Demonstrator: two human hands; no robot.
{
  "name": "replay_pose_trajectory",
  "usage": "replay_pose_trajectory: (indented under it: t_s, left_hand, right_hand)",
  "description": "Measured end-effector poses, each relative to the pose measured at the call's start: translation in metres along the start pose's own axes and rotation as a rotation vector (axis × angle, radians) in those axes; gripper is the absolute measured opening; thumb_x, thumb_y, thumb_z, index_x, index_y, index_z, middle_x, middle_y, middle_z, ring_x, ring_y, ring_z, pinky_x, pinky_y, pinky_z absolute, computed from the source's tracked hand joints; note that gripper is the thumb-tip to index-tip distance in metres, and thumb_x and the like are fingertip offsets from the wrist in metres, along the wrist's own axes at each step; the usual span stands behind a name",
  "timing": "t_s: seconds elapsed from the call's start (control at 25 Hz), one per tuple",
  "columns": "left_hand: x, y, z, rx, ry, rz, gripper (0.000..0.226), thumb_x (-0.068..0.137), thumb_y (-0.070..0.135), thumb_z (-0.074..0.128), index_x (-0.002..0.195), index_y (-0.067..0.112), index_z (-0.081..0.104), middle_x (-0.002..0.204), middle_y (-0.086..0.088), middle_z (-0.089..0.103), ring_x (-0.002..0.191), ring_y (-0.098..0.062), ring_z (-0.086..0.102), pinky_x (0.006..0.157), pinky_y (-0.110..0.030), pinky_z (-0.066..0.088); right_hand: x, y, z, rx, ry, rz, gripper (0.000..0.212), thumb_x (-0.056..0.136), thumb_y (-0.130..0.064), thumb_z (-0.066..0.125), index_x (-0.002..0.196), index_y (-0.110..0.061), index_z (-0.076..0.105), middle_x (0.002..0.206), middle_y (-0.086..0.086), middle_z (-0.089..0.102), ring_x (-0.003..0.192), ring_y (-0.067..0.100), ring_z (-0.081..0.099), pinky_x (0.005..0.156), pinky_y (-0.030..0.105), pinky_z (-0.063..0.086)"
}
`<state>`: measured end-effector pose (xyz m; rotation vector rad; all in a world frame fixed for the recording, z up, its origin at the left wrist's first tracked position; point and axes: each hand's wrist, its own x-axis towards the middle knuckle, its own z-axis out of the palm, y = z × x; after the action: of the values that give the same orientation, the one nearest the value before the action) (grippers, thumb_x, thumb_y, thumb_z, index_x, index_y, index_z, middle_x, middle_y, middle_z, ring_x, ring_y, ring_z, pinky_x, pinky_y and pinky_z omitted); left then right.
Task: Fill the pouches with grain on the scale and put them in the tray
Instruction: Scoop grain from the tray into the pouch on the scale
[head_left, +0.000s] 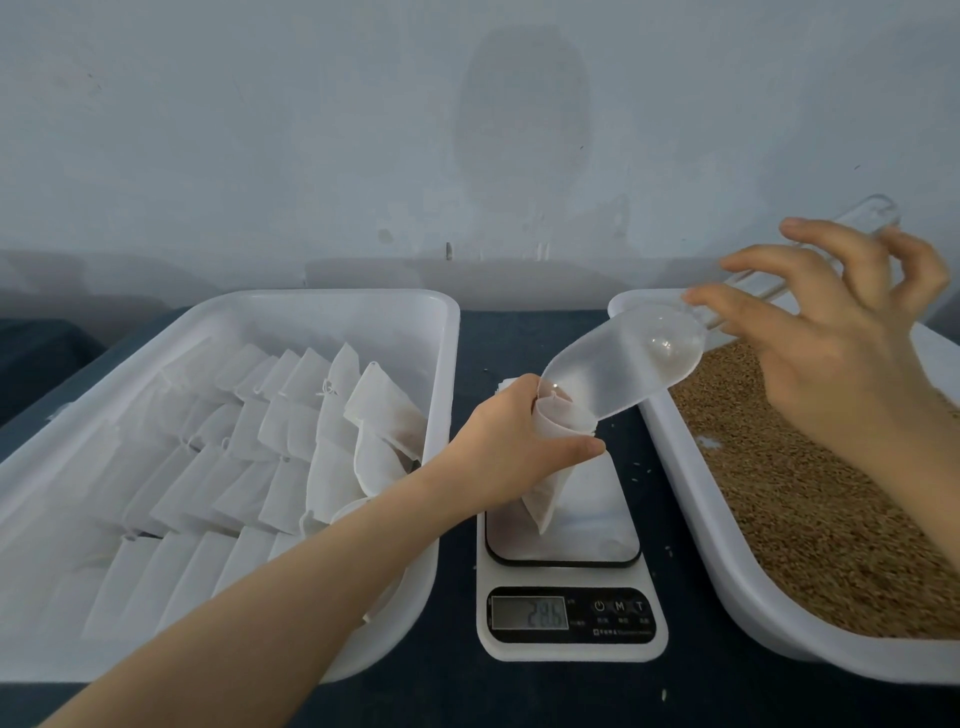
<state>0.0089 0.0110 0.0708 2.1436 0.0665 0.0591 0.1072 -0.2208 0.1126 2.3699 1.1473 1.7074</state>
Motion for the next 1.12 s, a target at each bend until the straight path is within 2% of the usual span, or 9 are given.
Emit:
replay_pose_trajectory:
  t_s: [0.08,0.2,0.36,0.52,0.64,0.8,0.92,1.04,1.12]
  left_hand:
    - [-0.001,0.000,0.000,-0.006,0.000,0.002,0.046,0.076,0.049,0.072,0.111,0.031,0.049,0.104,0.015,0.056,0.092,-0.005,0.055,0.070,-0.017,0.044]
    - [-0.001,0.001,0.000,0.004,-0.008,0.002,0.046,0.076,0.051,0.071,0.111,0.033,0.046,0.104,0.018,0.053,0.092,-0.005,0.054,0.069,-0.015,0.043]
    - [-0.001,0.001,0.000,-0.007,-0.003,0.000,0.046,0.076,0.050,0.072,0.111,0.032,0.047,0.106,0.016,0.055,0.093,-0.007,0.055,0.069,-0.016,0.043]
    - [-0.001,0.001,0.000,0.001,-0.002,-0.001,0.046,0.077,0.050,0.072,0.111,0.032,0.047,0.107,0.016,0.055,0.092,-0.006,0.055,0.066,-0.014,0.042]
    - [-0.001,0.002,0.000,0.011,-0.005,-0.003,0.046,0.077,0.050,0.071,0.111,0.032,0.047,0.105,0.018,0.054,0.090,-0.004,0.054,0.066,-0.013,0.040]
    - [0.000,0.003,0.000,0.019,-0.002,-0.012,0.046,0.077,0.049,0.072,0.111,0.032,0.046,0.105,0.017,0.054,0.091,-0.005,0.054,0.067,-0.013,0.041]
    - [-0.001,0.004,0.000,0.014,-0.009,-0.020,0.047,0.077,0.049,0.072,0.113,0.031,0.047,0.107,0.016,0.055,0.093,-0.006,0.055,0.069,-0.015,0.043]
    - [0.000,0.004,0.001,0.008,-0.010,-0.025,0.049,0.077,0.049,0.072,0.115,0.030,0.047,0.108,0.015,0.055,0.096,-0.008,0.056,0.072,-0.018,0.045]
    - [-0.001,0.005,0.000,0.012,-0.001,-0.024,0.048,0.076,0.049,0.072,0.113,0.030,0.048,0.104,0.016,0.056,0.093,-0.006,0.056,0.071,-0.017,0.045]
  right_hand:
    - [-0.002,0.001,0.000,0.046,-0.032,0.152,0.028,0.092,-0.005,0.057,0.112,-0.022,0.067,0.119,0.003,0.061,0.120,0.030,0.040,0.097,0.041,0.018]
    - [-0.009,0.006,0.000,0.091,-0.201,0.456,0.028,0.091,-0.014,0.059,0.119,-0.019,0.061,0.113,0.009,0.060,0.109,0.033,0.044,0.089,0.047,0.030]
    - [-0.021,0.013,0.004,0.086,-0.703,0.744,0.029,0.093,-0.027,0.052,0.121,-0.017,0.055,0.099,0.010,0.062,0.083,0.030,0.059,0.067,0.042,0.053]
    - [-0.027,0.001,0.007,0.059,-1.131,0.770,0.023,0.094,-0.030,0.051,0.107,-0.011,0.053,0.076,0.003,0.060,0.061,0.017,0.060,0.052,0.031,0.052]
    - [-0.025,-0.010,0.012,0.137,-1.270,0.751,0.026,0.096,-0.033,0.049,0.101,-0.009,0.056,0.074,0.004,0.061,0.062,0.017,0.061,0.050,0.027,0.046]
    - [-0.025,-0.021,0.019,0.174,-1.417,0.692,0.035,0.096,-0.035,0.048,0.073,-0.008,0.052,0.067,0.004,0.056,0.056,0.016,0.056,0.048,0.025,0.041]
    - [-0.025,-0.020,0.016,0.126,-1.364,0.634,0.033,0.094,-0.039,0.052,0.081,-0.009,0.055,0.074,0.003,0.055,0.061,0.014,0.053,0.050,0.023,0.039]
    - [-0.007,-0.022,0.004,0.361,-0.859,0.601,0.025,0.093,-0.034,0.052,0.109,-0.017,0.059,0.097,-0.003,0.060,0.080,0.006,0.056,0.068,0.018,0.045]
    - [0.011,-0.037,-0.009,0.674,-0.729,0.540,0.019,0.090,-0.038,0.051,0.106,-0.035,0.060,0.088,-0.018,0.061,0.072,-0.004,0.058,0.062,0.011,0.041]
